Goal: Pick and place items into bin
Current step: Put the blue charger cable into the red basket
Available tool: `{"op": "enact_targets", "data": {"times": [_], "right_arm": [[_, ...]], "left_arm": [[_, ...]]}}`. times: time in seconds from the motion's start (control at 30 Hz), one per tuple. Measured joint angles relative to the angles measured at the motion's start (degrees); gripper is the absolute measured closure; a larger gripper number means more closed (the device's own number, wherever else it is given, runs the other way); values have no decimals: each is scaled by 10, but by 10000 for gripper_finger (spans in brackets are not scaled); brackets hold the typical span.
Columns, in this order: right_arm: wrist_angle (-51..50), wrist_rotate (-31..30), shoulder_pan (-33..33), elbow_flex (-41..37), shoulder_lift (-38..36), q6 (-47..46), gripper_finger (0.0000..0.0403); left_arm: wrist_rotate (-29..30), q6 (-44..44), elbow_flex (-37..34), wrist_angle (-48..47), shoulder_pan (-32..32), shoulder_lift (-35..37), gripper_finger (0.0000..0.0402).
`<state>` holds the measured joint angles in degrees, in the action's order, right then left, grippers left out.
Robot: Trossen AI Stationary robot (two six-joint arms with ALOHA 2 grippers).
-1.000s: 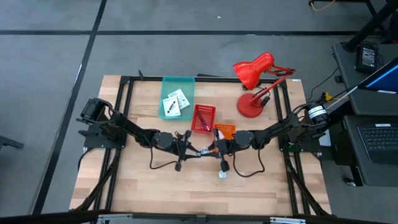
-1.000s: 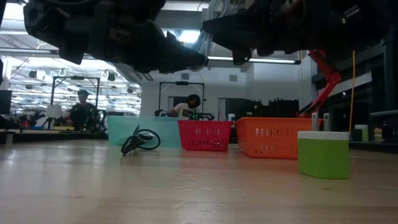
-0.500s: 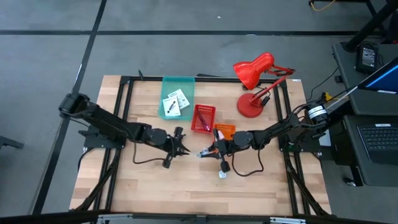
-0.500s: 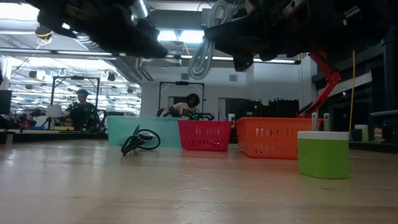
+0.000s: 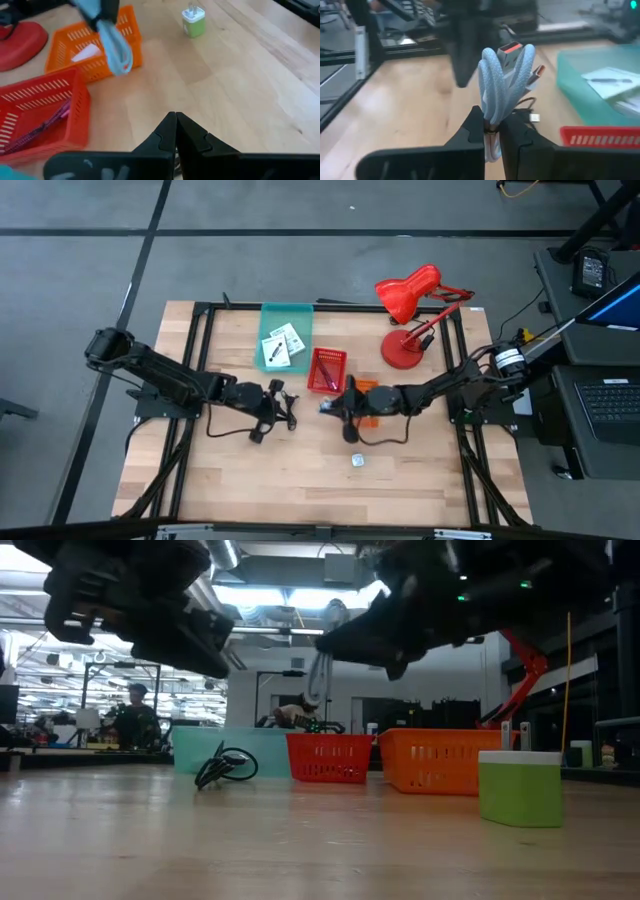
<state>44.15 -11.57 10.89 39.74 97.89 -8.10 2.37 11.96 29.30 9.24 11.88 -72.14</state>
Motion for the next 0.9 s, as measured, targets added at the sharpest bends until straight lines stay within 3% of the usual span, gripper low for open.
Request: {"op": "enact_targets", "data": {"times": [0.3, 0.53, 0.73, 0.9], "right_arm": [[-246, 6, -86, 104, 0, -86, 390], [-256, 81, -143, 121, 0, -103, 390], [-271, 103, -178, 120, 0, -116, 390], [-311, 113, -196, 120, 0, -127, 390]], "left_arm": [[2, 40, 0, 4, -12, 0, 400], [9, 39, 0, -7, -12, 0, 396], [61, 38, 0, -39, -12, 0, 400], [65, 37, 0, -44, -11, 0, 398]]}}
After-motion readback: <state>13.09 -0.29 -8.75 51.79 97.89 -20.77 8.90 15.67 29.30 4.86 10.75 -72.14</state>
